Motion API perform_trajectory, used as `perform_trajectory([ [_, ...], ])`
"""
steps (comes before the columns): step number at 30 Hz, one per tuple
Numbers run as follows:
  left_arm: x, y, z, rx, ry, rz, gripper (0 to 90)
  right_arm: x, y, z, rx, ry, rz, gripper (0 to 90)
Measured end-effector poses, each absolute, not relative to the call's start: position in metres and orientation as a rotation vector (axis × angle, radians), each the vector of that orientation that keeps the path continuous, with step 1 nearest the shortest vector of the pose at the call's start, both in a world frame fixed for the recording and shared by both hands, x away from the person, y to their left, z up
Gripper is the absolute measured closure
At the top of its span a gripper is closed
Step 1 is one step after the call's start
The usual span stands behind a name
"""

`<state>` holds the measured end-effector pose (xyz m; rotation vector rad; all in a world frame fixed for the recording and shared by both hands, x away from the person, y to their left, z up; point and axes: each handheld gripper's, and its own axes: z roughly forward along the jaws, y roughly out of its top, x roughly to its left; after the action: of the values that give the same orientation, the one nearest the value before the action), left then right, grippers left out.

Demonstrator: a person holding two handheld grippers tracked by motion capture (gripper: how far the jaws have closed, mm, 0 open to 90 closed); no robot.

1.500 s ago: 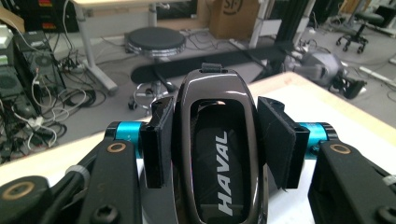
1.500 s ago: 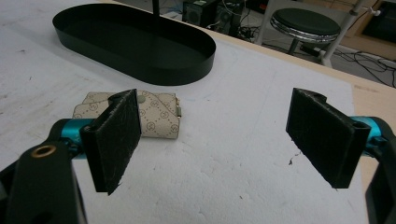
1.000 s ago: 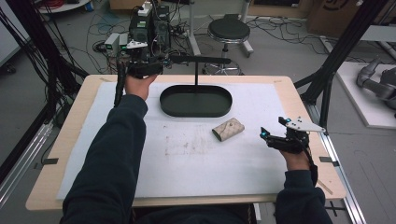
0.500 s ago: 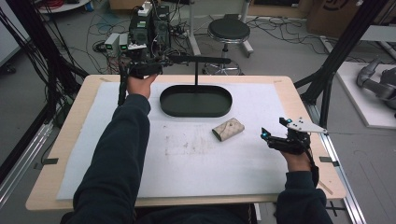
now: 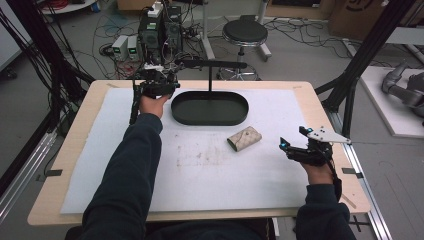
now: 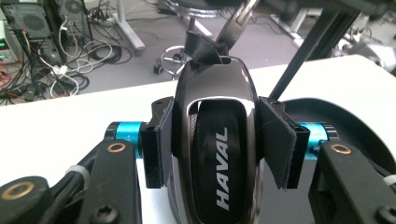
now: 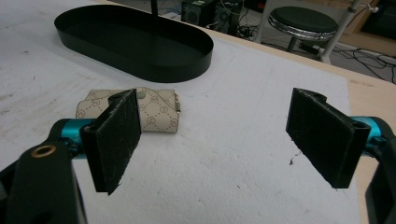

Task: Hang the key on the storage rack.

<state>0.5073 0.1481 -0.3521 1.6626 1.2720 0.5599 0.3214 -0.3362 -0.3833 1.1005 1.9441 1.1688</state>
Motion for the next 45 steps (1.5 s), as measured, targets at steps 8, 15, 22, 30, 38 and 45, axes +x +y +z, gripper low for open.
perform_trajectory([
  [8, 0.510, 0.138, -0.365, 1.697, 1.272, 0.523, 48.2, 0.323, -0.335, -0.386, 1.103, 1.956, 1.165, 18.5],
  [15, 0.510, 0.141, -0.365, 1.709, 1.267, 0.538, 48.0, 0.322, -0.337, -0.387, 1.116, 1.954, 1.177, 18.6],
  [22, 0.501, 0.149, -0.355, 1.661, 1.255, 0.571, 43.7, 0.323, -0.336, -0.387, 1.108, 1.952, 1.189, 18.5],
  [30, 0.452, 0.163, -0.345, 1.578, 1.128, 0.581, 26.9, 0.328, -0.332, -0.389, 1.107, 1.966, 1.200, 18.5],
  [38, 0.399, 0.177, -0.354, 1.590, 0.973, 0.598, 19.8, 0.333, -0.322, -0.391, 1.095, 1.993, 1.203, 18.5],
  [45, 0.369, 0.195, -0.374, 1.627, 0.915, 0.633, 19.7, 0.334, -0.318, -0.390, 1.103, 1.978, 1.203, 18.4],
])
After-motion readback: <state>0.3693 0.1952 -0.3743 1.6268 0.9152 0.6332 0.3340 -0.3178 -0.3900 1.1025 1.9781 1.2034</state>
